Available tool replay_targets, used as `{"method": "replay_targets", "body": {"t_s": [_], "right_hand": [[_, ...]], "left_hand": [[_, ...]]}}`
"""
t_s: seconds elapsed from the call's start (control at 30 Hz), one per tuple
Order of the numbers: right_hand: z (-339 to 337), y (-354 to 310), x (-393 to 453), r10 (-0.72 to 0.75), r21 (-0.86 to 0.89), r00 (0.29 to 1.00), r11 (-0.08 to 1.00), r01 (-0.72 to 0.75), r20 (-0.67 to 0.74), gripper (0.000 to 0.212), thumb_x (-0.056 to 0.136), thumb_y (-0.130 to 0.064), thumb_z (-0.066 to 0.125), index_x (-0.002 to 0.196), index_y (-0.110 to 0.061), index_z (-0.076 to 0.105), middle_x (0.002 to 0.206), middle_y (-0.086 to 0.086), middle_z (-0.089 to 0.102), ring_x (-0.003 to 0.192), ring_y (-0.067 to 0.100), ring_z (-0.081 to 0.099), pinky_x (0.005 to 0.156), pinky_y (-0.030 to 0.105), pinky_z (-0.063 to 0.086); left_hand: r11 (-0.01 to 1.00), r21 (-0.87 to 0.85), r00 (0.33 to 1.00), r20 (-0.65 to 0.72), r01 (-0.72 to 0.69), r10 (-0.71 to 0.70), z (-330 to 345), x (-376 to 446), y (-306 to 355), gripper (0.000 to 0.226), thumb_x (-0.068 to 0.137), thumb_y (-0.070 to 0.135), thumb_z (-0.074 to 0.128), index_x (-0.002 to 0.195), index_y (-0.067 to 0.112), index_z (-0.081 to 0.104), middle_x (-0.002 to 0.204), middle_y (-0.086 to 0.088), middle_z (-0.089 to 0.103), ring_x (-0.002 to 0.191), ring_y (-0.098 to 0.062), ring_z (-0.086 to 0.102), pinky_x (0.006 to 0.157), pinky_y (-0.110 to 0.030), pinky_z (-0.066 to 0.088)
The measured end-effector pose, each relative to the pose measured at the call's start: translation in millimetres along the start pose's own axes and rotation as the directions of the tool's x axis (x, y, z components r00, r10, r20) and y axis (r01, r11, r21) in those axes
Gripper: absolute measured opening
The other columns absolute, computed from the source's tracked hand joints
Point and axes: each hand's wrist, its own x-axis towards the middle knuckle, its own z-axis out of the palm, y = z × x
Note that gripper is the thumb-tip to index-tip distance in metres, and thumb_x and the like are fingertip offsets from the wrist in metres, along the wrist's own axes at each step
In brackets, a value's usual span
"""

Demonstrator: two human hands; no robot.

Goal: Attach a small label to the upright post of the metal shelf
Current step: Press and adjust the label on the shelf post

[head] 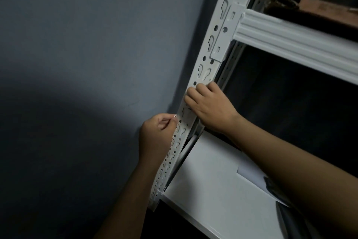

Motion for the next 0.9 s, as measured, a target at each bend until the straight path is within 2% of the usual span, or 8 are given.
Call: {"method": "replay_targets", "body": {"t_s": [0.13,0.3,0.53,0.67,0.8,0.83,0.9], "right_hand": [[-0.7,7.0,-6.1,-0.011,0.086,0.998,0.996,0.015,-0.054,0.029,0.085,-0.005,0.028,0.094,-0.009,0.055,0.086,0.007,0.058,0.072,0.024,0.052,0.059,0.034,0.041],[-1.0,4.9,-2.0,-0.043,0.044,0.997,0.998,0.046,-0.067,0.055,0.091,0.003,0.011,0.086,-0.013,0.063,0.083,0.006,0.058,0.067,0.022,0.052,0.056,0.030,0.038],[6.7,0.3,1.9,-0.043,-0.015,0.998,0.999,0.043,-0.050,0.038,0.085,0.002,0.026,0.086,-0.015,0.060,0.082,0.005,0.057,0.066,0.021,0.048,0.056,0.031,0.036],[5.1,-3.7,-0.1,-0.022,-0.023,0.999,1.000,0.021,-0.031,0.041,0.086,0.001,0.020,0.088,-0.015,0.058,0.085,0.004,0.056,0.069,0.021,0.048,0.059,0.031,0.036],[5.5,5.6,-6.8,0.033,0.259,0.997,0.966,-0.015,-0.065,0.014,0.089,-0.009,0.045,0.094,-0.008,0.058,0.090,0.009,0.058,0.076,0.025,0.050,0.061,0.035,0.042],[4.9,7.5,-9.7,0.045,0.310,0.998,0.950,-0.027,-0.050,0.012,0.089,-0.007,0.052,0.099,-0.007,0.058,0.093,0.010,0.058,0.077,0.025,0.051,0.061,0.035,0.043],[3.7,9.7,-15.0,0.119,0.380,0.993,0.919,-0.102,-0.021,0.022,0.085,-0.005,0.064,0.107,-0.003,0.059,0.096,0.013,0.059,0.079,0.027,0.053,0.062,0.036,0.046]], "left_hand": [[1.000,0.000,1.000,0.008,-0.004,0.004,-3.3,2.9,-0.2,0.024,0.084,0.010,0.068,0.074,0.031,0.066,0.066,0.015,0.069,0.067,0.002,0.065,0.061,-0.006,0.045],[1.000,0.007,1.000,0.018,-0.006,0.006,-2.4,2.4,-0.3,0.024,0.084,0.011,0.067,0.074,0.032,0.064,0.069,0.015,0.069,0.068,0.001,0.066,0.063,-0.008,0.046],[1.000,-0.001,1.000,0.025,0.006,-0.006,0.4,0.7,-2.1,0.025,0.085,0.009,0.066,0.074,0.032,0.065,0.070,0.011,0.070,0.070,-0.003,0.067,0.066,-0.015,0.050],[1.000,0.005,1.000,0.025,-0.002,0.002,-3.0,-0.1,-1.3,0.025,0.085,0.009,0.066,0.074,0.033,0.064,0.070,0.013,0.069,0.071,-0.001,0.067,0.065,-0.012,0.048],[1.000,0.004,1.000,0.025,0.008,-0.008,-2.1,1.1,-1.5,0.024,0.085,0.009,0.066,0.074,0.031,0.065,0.069,0.012,0.069,0.069,-0.002,0.067,0.065,-0.013,0.049],[1.000,-0.002,0.999,0.029,0.020,-0.019,-0.4,1.1,-1.3,0.022,0.085,0.010,0.066,0.075,0.030,0.065,0.070,0.011,0.069,0.069,-0.003,0.067,0.066,-0.016,0.051],[0.999,-0.014,0.999,0.034,0.033,-0.033,3.3,0.4,-1.5,0.017,0.085,0.010,0.066,0.078,0.026,0.067,0.072,0.008,0.070,0.071,-0.005,0.068,0.068,-0.019,0.053]]}}
